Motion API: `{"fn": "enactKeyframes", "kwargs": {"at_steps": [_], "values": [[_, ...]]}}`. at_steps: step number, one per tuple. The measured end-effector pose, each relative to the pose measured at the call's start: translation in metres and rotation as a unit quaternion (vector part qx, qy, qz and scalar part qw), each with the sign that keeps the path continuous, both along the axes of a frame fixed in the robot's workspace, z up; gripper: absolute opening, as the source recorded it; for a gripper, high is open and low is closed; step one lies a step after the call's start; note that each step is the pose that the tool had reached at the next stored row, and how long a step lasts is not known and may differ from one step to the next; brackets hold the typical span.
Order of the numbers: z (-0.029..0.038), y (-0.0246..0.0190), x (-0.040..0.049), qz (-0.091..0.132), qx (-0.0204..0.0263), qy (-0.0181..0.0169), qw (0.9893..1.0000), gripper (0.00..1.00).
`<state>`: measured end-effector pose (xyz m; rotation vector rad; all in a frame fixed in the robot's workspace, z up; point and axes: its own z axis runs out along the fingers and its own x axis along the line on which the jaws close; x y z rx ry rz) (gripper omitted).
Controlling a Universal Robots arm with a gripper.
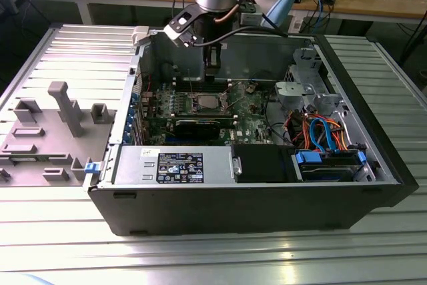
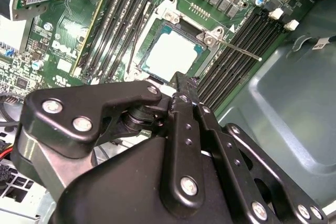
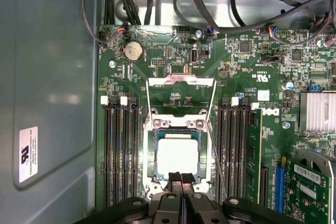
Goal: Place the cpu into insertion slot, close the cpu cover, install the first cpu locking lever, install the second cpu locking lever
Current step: 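Close the cpu cover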
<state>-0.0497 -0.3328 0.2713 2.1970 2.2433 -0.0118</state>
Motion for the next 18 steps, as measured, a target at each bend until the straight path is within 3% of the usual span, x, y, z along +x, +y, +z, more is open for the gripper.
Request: {"fn": "enactKeyframes", "kwargs": {"at_steps": [18], "values": [[0.0,0.0,0.0058,0.0,-0.001,0.0,1.0,0.11]]}}
